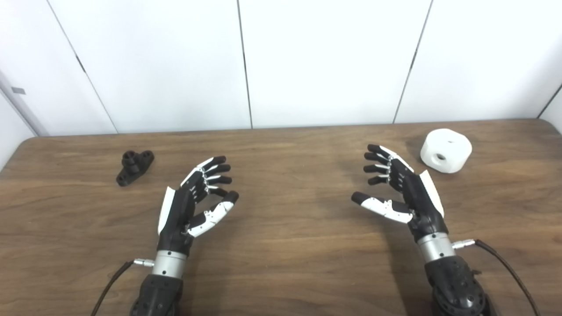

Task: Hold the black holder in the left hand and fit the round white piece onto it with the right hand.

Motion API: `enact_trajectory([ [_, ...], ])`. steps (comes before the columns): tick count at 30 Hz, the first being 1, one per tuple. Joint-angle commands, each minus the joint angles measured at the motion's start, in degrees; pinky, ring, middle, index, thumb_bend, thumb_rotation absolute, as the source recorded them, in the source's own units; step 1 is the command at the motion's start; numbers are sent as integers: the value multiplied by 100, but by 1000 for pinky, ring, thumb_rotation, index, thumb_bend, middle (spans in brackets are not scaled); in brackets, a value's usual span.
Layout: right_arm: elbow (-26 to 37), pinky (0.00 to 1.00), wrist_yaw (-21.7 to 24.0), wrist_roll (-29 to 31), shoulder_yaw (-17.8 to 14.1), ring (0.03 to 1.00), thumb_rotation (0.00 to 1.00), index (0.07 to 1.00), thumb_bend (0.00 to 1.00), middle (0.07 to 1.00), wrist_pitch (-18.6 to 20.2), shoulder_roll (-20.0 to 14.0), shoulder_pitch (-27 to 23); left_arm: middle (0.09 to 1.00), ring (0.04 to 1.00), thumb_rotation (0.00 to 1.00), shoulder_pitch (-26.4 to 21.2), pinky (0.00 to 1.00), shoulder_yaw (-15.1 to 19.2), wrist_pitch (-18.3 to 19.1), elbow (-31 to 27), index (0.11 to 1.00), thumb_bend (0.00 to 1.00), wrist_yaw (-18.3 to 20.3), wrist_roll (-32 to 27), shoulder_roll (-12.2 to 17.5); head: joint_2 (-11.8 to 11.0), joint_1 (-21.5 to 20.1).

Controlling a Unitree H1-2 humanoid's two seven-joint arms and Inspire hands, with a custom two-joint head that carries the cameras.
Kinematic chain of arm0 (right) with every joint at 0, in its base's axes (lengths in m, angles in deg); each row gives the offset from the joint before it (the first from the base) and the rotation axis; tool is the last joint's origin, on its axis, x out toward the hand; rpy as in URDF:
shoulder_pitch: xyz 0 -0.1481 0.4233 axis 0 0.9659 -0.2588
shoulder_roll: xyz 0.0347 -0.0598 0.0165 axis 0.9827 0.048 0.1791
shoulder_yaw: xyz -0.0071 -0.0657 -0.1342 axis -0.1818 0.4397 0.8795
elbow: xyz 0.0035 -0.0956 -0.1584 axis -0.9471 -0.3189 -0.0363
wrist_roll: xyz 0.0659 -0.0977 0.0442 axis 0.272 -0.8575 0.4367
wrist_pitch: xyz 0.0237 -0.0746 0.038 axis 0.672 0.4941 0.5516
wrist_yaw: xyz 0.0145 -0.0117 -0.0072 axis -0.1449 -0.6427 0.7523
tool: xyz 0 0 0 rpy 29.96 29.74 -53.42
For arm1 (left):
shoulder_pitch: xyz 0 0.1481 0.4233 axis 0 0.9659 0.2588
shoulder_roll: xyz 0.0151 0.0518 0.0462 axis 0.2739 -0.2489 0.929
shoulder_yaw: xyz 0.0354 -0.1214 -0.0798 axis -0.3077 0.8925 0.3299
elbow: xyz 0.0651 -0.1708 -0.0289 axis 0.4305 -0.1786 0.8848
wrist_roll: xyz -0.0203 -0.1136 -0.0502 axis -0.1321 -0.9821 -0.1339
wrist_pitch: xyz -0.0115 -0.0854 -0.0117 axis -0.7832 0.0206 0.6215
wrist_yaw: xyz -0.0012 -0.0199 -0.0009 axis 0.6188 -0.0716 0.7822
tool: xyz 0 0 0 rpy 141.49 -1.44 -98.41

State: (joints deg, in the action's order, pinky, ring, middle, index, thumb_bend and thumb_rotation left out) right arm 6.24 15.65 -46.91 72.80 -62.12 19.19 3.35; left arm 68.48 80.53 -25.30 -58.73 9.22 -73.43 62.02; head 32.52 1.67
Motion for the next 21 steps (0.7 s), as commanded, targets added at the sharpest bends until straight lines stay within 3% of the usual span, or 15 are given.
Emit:
enact_trajectory([
  [1,225,608,7,59,6,728,368,837,649,805,-121,-16,-170,768,691,260,-136,561,-4,-168,-164,807,609,-9,-46,49,1,0],
  [12,188,609,-4,10,14,720,389,835,663,802,-128,-13,-183,761,683,240,-154,549,-3,-156,-130,806,619,9,-106,50,-9,61],
  [14,190,611,2,24,4,723,388,837,661,805,-139,-28,-173,762,686,243,-156,555,-18,-171,-113,808,618,1,-71,41,-105,500],
  [15,193,609,3,25,-3,722,391,835,662,805,-144,-39,-167,764,687,238,-157,555,-29,-171,-103,811,614,-5,-42,35,-105,500],
  [17,173,610,63,169,-51,726,386,839,654,808,-185,-95,-131,767,700,240,-161,571,-78,-219,-28,813,621,-45,20,-43,-359,1240],
  [18,171,621,102,248,-70,739,364,847,634,818,-196,-117,-115,765,707,234,-164,590,-96,-248,9,810,624,-64,29,-79,-359,1240],
  [21,212,633,171,378,-130,751,319,860,576,824,-169,-209,-45,762,711,224,-86,607,-200,89,-155,805,632,-261,321,-344,-527,1692],
])
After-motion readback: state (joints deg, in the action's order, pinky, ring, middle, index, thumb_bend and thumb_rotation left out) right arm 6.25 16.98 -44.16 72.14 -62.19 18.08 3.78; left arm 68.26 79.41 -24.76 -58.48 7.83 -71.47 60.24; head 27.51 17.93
